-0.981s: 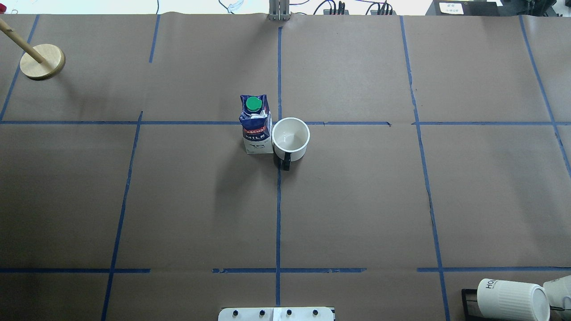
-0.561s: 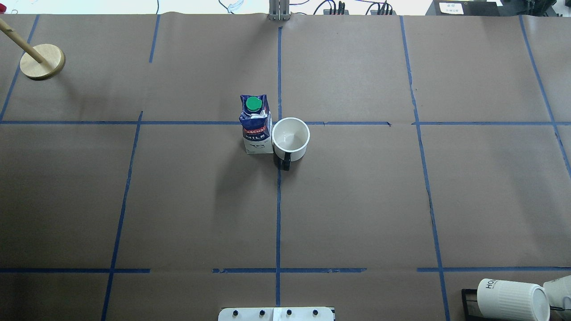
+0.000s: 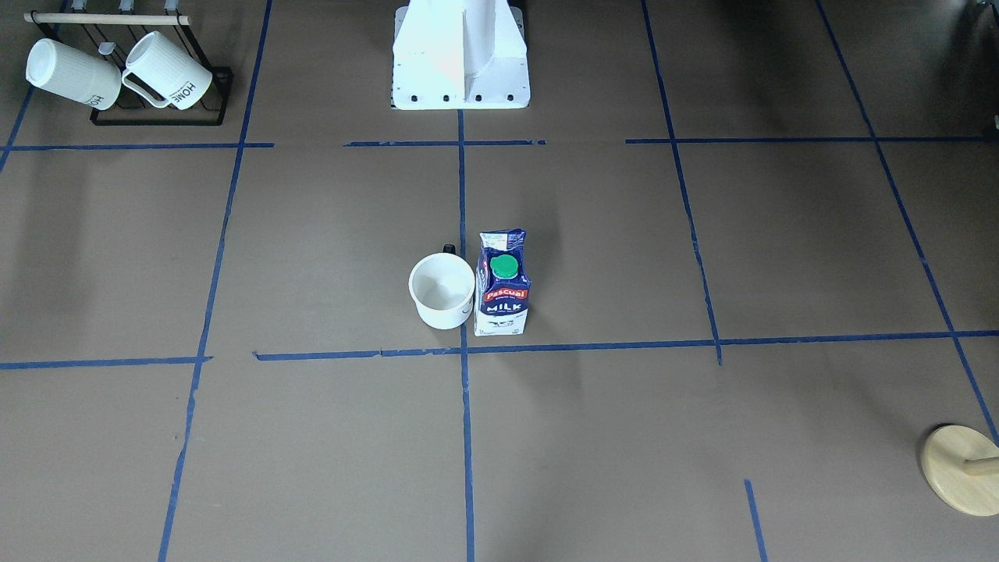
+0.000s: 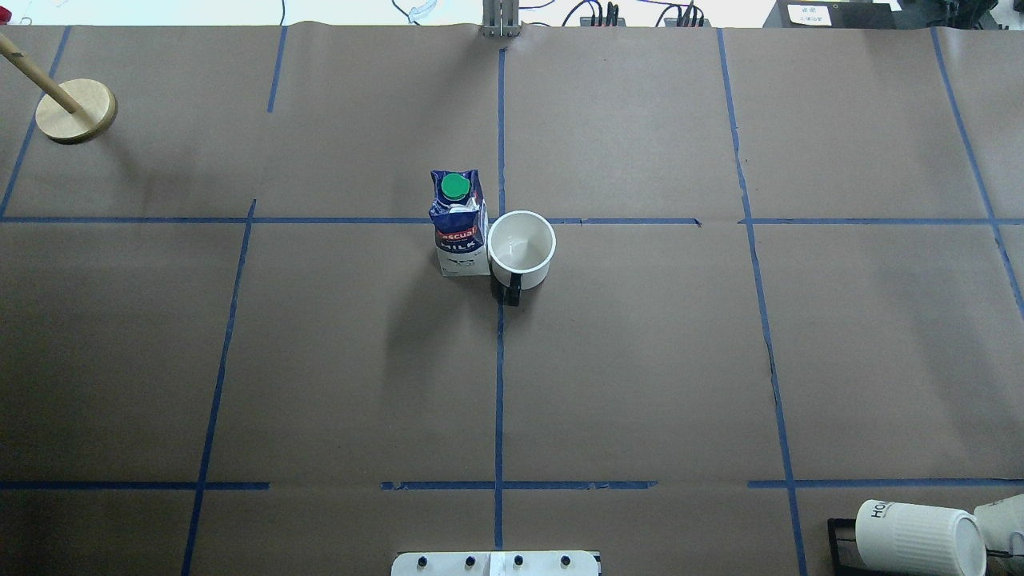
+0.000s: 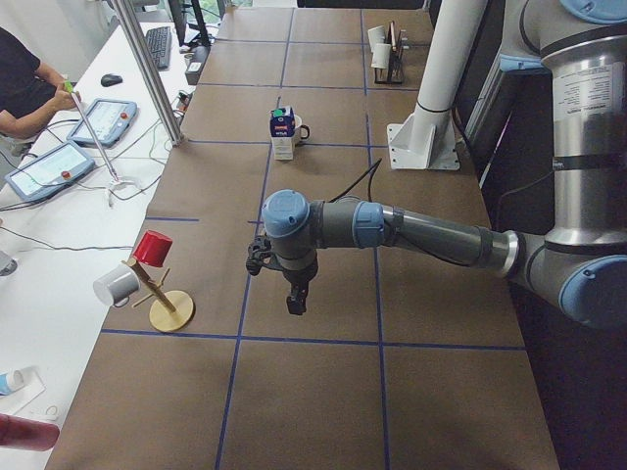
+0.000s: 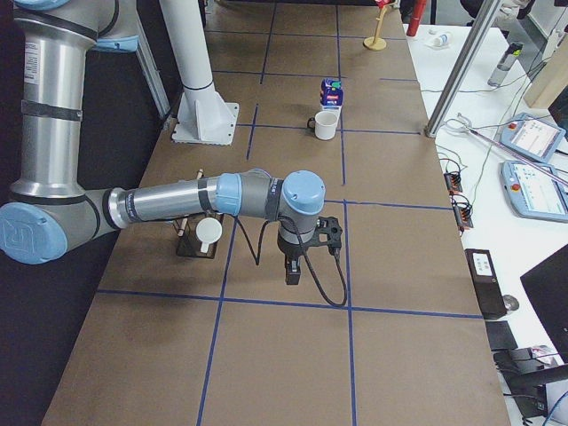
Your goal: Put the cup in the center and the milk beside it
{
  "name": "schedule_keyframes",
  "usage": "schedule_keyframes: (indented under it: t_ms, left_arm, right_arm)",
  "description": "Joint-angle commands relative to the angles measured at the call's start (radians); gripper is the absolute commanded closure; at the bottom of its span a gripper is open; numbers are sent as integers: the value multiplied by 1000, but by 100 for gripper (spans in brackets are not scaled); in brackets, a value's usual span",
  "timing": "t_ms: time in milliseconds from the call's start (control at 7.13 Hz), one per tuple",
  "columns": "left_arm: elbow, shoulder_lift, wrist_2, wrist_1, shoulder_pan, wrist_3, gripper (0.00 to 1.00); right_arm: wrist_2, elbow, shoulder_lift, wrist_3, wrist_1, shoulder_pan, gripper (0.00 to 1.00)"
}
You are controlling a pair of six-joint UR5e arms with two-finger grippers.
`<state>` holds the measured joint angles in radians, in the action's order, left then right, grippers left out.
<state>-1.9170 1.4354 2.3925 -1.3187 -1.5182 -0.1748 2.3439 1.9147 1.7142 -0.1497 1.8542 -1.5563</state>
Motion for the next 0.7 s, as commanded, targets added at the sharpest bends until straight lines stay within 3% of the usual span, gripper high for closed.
schedule_keyframes:
  t_ms: [0,561]
  left_arm:
    - [-20,-33,0,7,0,-2,0]
    - [-60,-35,-4,7,1,-2,0]
  right_arm:
    - [3,-2,-5,2,-1,12,0]
    - [6,-3,-4,4,-1,12,0]
